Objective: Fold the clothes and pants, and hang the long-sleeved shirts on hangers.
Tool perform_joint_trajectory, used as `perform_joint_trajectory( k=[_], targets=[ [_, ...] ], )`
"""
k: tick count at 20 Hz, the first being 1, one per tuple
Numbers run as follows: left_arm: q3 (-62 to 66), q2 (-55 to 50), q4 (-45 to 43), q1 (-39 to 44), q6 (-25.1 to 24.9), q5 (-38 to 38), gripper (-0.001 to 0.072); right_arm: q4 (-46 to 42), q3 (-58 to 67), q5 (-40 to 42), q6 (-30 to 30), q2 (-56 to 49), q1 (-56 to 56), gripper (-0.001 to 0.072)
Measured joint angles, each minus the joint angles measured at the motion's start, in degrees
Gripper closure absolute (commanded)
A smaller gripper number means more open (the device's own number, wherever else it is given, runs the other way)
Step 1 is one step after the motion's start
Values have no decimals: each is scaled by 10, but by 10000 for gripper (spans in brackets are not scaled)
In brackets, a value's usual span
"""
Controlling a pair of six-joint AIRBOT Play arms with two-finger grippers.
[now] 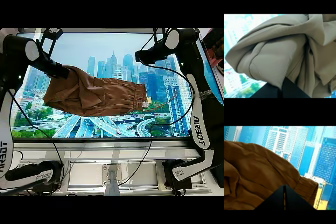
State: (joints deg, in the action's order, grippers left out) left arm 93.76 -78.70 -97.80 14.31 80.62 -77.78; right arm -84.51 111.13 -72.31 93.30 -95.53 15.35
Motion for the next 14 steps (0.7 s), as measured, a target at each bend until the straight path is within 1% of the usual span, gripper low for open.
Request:
perform_joint_trajectory(
  k=[5, 11, 14],
  targets=[
    [1, 22, -5, 45, 9, 5, 689, 46, -56, 59, 1, -23, 0, 670],
    [2, 45, -39, 118, 11, 75, 689, 173, -137, 166, 5, -65, 10, 670],
    [2, 49, -48, 134, 29, 104, 688, 206, -150, 200, 6, -81, 29, 670]
  ],
)
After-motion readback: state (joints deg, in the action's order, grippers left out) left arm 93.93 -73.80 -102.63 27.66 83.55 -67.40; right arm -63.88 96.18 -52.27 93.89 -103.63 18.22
